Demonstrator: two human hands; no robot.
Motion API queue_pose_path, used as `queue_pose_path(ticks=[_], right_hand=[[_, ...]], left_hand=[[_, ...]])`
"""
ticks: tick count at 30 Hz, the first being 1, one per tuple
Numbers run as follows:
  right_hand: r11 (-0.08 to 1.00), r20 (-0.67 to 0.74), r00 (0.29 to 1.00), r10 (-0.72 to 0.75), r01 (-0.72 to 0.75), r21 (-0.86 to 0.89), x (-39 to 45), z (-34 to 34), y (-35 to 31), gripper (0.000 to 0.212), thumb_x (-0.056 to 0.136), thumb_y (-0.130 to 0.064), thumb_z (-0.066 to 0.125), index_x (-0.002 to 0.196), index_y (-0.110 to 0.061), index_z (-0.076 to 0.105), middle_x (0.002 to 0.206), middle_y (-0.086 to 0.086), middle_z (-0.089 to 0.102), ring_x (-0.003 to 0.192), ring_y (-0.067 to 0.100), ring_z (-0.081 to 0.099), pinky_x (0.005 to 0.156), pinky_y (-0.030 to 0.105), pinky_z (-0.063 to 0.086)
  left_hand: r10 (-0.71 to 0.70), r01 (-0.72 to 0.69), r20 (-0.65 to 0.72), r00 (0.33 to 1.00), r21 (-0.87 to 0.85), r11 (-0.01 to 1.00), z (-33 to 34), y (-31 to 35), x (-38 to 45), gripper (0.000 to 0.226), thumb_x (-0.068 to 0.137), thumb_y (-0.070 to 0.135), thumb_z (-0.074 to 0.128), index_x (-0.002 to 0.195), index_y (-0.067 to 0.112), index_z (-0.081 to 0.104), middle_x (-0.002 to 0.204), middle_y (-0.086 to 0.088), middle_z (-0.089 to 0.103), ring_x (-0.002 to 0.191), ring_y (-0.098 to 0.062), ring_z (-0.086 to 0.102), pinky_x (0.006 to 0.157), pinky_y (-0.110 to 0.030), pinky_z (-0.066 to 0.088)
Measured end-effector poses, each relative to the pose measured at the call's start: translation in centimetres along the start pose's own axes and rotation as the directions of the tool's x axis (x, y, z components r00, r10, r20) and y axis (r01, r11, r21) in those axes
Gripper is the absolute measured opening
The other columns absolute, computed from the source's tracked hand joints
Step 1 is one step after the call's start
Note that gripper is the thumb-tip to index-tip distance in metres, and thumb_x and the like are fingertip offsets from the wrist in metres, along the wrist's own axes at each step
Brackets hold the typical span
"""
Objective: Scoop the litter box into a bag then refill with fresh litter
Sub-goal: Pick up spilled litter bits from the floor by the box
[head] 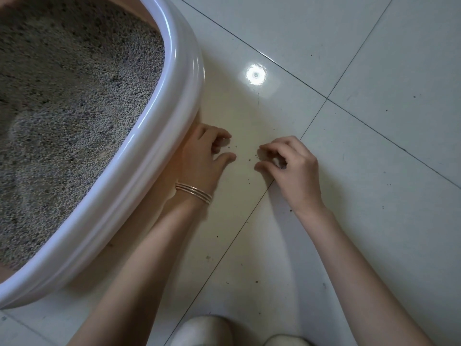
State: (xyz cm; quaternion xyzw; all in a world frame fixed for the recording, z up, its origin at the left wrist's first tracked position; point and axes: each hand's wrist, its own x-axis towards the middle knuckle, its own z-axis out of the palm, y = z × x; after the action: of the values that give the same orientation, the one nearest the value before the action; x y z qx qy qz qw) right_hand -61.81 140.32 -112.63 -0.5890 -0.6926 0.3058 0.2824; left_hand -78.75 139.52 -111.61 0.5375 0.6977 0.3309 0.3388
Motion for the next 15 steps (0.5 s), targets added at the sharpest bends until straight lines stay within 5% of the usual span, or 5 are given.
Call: queue_pose_path(ticks=[5,10,15], right_hand=[[0.997,0.029,0.997,-0.065,0.066,-0.043,0.7,0.4,-0.9,0.007,0.068,-0.011,0.075,0.075,-0.008,0.073,0.077,0.002,0.065,0.069,0.015,0.059,0.062,0.026,0.045],[0.948,-0.036,0.988,-0.151,0.134,-0.287,0.6,0.8,-0.9,0.003,0.068,-0.018,0.073,0.07,-0.019,0.071,0.072,-0.004,0.067,0.069,0.021,0.059,0.065,0.024,0.033],[0.937,-0.094,0.983,-0.159,0.12,-0.328,-0.1,1.2,-1.1,0.006,0.07,-0.02,0.074,0.072,-0.017,0.068,0.072,-0.003,0.067,0.07,0.022,0.057,0.066,0.026,0.029]], left_hand=[[0.029,-0.037,0.05,0.998,0.159,0.987,0.0,0.1,0.5,0.014,0.066,0.007,0.072,0.079,0.01,0.067,0.083,0.004,0.054,0.074,-0.002,0.048,0.065,-0.005,0.036],[0.084,-0.109,0.087,0.993,0.331,0.937,0.1,0.9,1.1,0.006,0.07,0.011,0.069,0.074,0.01,0.065,0.081,-0.004,0.061,0.075,-0.016,0.053,0.06,-0.018,0.027],[0.1,-0.131,0.099,0.99,0.402,0.906,0.1,1.5,1.0,0.002,0.076,0.01,0.065,0.078,0.01,0.064,0.084,-0.007,0.062,0.081,-0.022,0.054,0.062,-0.026,0.031]])
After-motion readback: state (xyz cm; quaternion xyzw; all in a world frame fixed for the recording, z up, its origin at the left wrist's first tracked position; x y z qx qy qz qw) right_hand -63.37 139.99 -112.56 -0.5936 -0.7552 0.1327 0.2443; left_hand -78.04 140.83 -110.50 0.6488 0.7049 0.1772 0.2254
